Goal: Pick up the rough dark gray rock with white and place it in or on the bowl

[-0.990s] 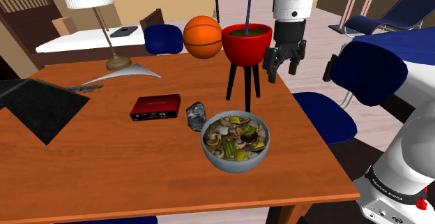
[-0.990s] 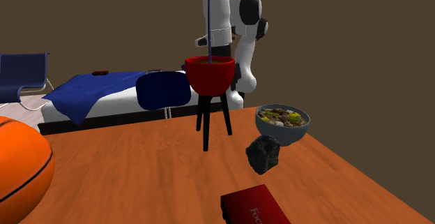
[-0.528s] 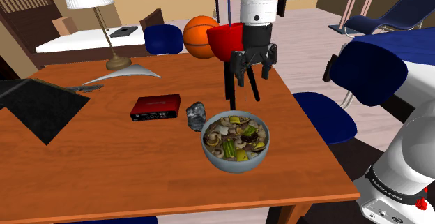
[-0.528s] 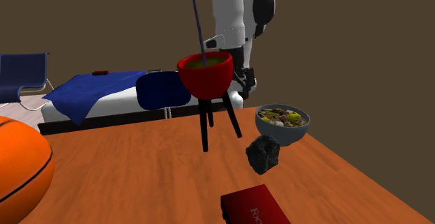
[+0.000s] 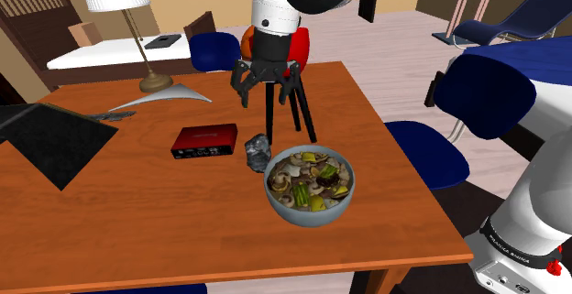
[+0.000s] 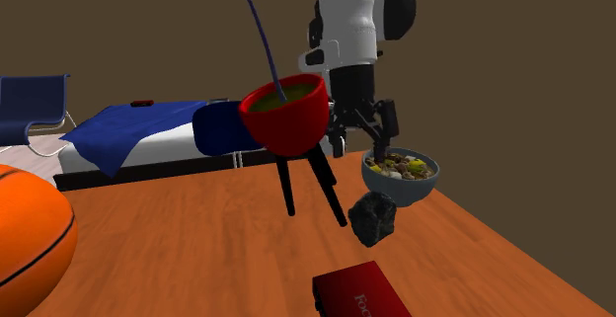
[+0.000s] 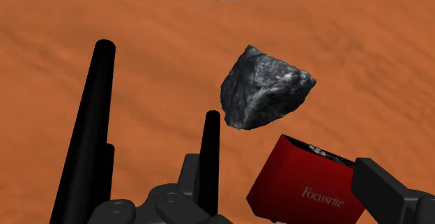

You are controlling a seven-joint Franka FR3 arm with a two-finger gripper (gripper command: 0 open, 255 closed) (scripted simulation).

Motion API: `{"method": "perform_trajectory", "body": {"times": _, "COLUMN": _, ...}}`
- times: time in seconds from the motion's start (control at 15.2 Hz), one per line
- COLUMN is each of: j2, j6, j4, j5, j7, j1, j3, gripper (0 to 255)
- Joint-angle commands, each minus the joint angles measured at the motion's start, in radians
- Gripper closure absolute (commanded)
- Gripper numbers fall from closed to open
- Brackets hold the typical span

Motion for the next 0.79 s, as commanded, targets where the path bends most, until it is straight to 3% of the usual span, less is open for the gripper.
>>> {"method": "perform_trajectory", "body": {"times": 0.0, "j2": 0.106, "j6": -0.226, "j4": 0.057, "j5": -0.027, "j7": 0.059, "j1": 0.014, "j3": 0.018, "gripper": 0}}
{"method": "perform_trajectory", "body": {"times": 0.26, "j2": 0.277, "j6": -0.251, "j4": 0.238, "j5": -0.097, "j7": 0.16, "j1": 0.061, "j3": 0.043, "gripper": 0}}
{"method": "perform_trajectory", "body": {"times": 0.73, "j2": 0.271, "j6": -0.155, "j4": 0.137, "j5": -0.093, "j7": 0.157, "j1": 0.064, "j3": 0.041, "gripper": 0}}
